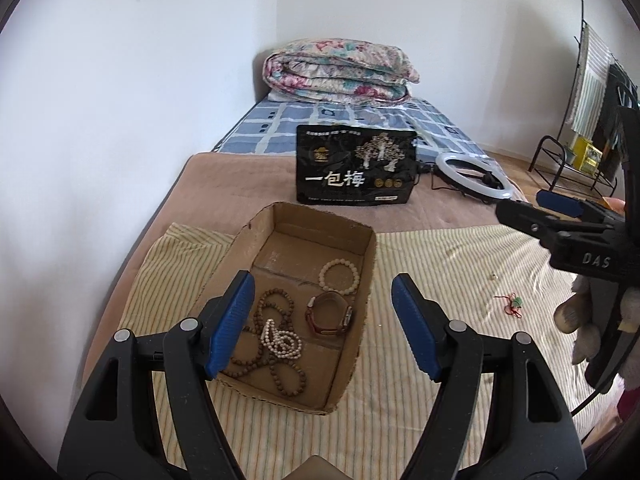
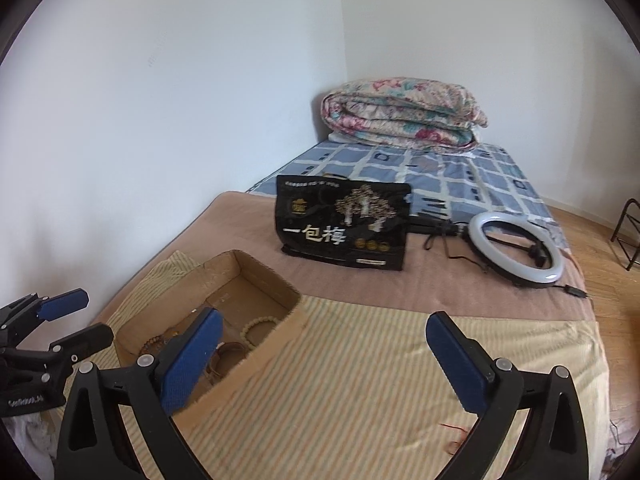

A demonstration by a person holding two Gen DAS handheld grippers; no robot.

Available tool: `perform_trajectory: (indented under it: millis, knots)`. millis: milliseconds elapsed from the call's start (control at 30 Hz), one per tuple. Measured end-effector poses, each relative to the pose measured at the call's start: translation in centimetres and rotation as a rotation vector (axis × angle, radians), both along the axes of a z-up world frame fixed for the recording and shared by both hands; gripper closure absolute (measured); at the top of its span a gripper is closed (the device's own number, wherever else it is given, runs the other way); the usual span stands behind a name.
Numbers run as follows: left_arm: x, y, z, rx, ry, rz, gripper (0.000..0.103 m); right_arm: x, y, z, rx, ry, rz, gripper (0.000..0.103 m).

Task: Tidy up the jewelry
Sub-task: 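Open both tools to drop the necklace and bracelet into the box, then reach the left tool to the pearl earring while the right tool reaches the black hoop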

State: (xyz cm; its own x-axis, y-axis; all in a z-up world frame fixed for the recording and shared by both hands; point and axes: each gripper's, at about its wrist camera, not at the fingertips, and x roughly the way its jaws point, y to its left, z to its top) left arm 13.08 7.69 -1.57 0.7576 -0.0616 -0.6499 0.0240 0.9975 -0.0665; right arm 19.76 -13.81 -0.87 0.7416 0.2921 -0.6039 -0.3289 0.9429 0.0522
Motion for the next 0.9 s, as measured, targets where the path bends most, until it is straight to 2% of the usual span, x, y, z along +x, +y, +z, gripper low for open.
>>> perform_trajectory:
  millis: [333, 533, 700, 800, 900]
  knots:
    - [-0.8, -3.6, 0.1, -0.032, -0.001, -0.089, 0.03, -3.6, -8.4, 0.7, 0.007, -0.017, -0.114, 0.0]
    - [-1.7, -6.5, -0.3, -0.036, 0.007, -0.158, 0.03, -6.1, -12.7, -0.5, -0.015, 0.013, -0.158, 0.0]
    - [-2.2, -9.1, -1.3, -0.049, 0.034, -0.213, 0.03, -7.9, -14.5, -2.0, -0.044, 0.055, -0.151, 0.0]
    - [-2.8, -10.6, -2.2, -0.048, 0.055, -0.246, 0.037, -8.8, -15.0, -2.9, -0.079, 0.067, -0.146, 0.0]
    - [-3.4, -11.9, -3.1, -0.042, 0.075, -0.278, 0.042, -9.3, -15.4, -4.6, -0.101, 0.119, -0.131, 0.001]
